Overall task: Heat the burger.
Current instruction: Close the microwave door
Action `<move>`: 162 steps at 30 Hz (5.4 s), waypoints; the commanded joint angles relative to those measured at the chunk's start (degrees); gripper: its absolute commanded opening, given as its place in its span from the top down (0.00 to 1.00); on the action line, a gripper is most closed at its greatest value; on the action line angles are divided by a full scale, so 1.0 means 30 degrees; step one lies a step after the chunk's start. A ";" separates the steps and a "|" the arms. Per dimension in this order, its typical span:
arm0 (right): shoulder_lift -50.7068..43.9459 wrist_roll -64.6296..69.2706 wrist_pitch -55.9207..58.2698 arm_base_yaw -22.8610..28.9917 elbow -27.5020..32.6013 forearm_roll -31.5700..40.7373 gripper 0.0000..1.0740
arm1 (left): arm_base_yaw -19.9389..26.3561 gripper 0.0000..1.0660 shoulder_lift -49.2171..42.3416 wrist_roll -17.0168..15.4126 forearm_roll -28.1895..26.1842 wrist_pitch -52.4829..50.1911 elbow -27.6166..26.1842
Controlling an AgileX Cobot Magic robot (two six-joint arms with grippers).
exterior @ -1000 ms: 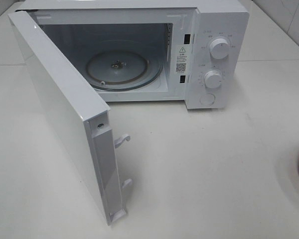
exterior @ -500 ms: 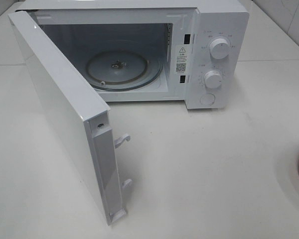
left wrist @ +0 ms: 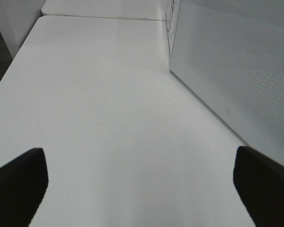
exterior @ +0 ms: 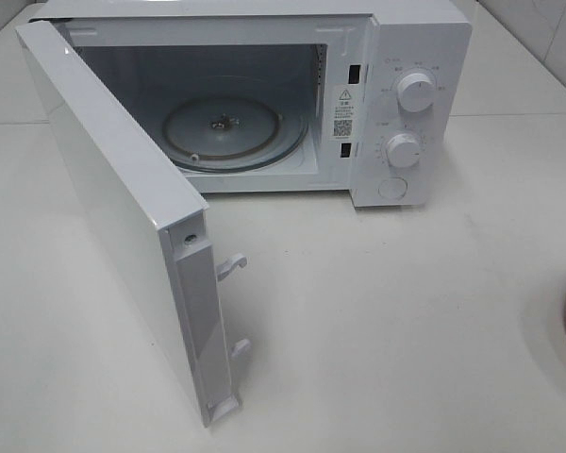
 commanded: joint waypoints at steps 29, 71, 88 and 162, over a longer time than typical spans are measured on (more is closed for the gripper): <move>-0.0497 -0.0344 -0.0153 -0.0153 0.0019 0.0038 0.29 | 0.0095 0.04 -0.0153 -0.0115 -0.0038 -0.0306 0.0000; -0.0497 -0.0325 -0.0153 -0.0153 0.0019 0.0038 0.29 | 0.0095 1.00 0.8594 -0.0115 -0.0898 -1.4419 0.0783; -0.0497 -0.0325 -0.0153 -0.0153 0.0019 0.0038 0.29 | 0.0095 1.00 1.5260 -0.0898 0.1967 -2.9870 0.5672; -0.0497 -0.0325 -0.0153 -0.0153 0.0019 0.0038 0.29 | -1.1765 1.00 3.5351 -0.5615 0.4259 -3.4702 -0.5749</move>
